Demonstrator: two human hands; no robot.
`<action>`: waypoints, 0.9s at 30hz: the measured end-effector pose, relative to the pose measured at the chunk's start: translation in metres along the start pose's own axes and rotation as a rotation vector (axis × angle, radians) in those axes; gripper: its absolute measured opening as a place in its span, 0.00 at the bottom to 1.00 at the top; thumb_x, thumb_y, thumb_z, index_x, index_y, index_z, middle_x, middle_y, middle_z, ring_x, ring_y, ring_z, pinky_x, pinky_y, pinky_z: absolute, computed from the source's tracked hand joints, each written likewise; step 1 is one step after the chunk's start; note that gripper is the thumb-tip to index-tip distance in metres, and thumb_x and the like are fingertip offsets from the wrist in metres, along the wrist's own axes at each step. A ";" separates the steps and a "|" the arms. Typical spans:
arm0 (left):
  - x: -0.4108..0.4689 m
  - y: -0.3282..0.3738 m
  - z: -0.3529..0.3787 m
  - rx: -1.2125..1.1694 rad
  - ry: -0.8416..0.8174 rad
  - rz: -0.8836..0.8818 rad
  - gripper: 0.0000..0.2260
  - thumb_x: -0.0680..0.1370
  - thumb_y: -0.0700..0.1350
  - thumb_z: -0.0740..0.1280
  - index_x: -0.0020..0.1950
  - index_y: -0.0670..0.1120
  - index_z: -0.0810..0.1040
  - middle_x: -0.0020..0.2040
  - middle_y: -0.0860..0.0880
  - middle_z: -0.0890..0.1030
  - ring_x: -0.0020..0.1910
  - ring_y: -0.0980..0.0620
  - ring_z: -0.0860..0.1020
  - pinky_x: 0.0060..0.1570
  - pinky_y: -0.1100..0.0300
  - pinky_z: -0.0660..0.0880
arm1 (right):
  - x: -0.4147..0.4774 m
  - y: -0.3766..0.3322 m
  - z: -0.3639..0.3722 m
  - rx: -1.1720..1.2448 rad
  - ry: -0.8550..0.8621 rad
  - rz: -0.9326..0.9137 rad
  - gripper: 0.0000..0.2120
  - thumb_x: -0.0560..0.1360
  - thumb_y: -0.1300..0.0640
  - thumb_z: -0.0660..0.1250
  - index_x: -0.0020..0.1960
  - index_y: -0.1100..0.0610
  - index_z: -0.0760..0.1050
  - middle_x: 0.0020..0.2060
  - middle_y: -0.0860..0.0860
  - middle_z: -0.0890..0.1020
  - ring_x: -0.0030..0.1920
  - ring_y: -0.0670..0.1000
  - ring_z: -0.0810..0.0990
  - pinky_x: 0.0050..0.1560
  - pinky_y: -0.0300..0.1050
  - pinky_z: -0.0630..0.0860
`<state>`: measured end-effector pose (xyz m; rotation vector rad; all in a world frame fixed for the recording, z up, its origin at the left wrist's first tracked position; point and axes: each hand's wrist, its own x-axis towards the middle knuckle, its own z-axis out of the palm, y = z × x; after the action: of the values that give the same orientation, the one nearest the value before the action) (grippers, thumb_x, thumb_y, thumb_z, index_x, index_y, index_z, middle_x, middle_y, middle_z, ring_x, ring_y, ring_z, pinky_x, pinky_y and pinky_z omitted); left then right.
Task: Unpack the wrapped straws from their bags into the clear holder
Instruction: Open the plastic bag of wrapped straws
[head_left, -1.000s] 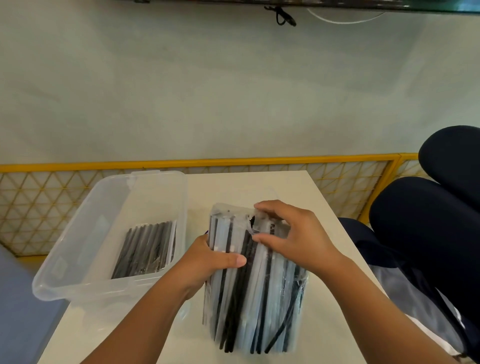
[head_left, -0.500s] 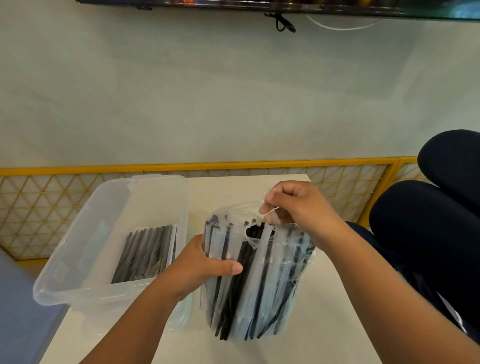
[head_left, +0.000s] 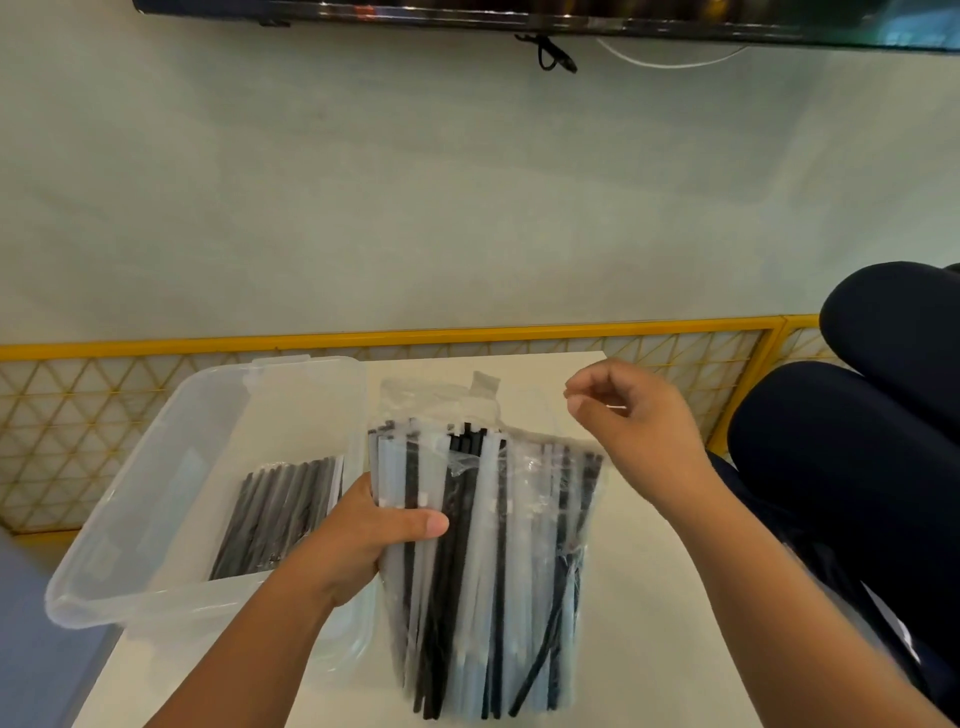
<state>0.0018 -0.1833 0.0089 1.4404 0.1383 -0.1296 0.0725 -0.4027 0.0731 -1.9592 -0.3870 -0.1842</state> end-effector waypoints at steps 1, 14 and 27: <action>0.001 0.000 -0.001 -0.038 0.009 -0.007 0.28 0.46 0.44 0.74 0.46 0.43 0.77 0.31 0.49 0.83 0.33 0.53 0.83 0.31 0.61 0.79 | -0.007 0.003 -0.002 -0.015 0.026 -0.082 0.13 0.73 0.63 0.68 0.39 0.44 0.75 0.40 0.39 0.80 0.45 0.37 0.77 0.49 0.30 0.71; 0.008 0.007 0.003 -0.229 0.013 -0.004 0.12 0.47 0.38 0.72 0.29 0.43 0.83 0.28 0.44 0.79 0.27 0.48 0.80 0.27 0.57 0.79 | -0.028 0.025 0.014 -0.474 0.038 -0.661 0.16 0.66 0.43 0.68 0.49 0.51 0.78 0.56 0.47 0.74 0.61 0.52 0.69 0.58 0.50 0.68; 0.004 0.012 -0.004 -0.185 -0.052 0.025 0.19 0.50 0.41 0.73 0.40 0.42 0.82 0.36 0.41 0.80 0.33 0.46 0.81 0.34 0.54 0.80 | -0.023 0.030 0.014 -0.578 0.084 -0.932 0.08 0.69 0.55 0.71 0.45 0.59 0.82 0.46 0.56 0.82 0.53 0.54 0.74 0.55 0.41 0.71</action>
<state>0.0077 -0.1779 0.0194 1.2525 0.0873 -0.1297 0.0610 -0.4053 0.0352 -2.1597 -1.2843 -1.0648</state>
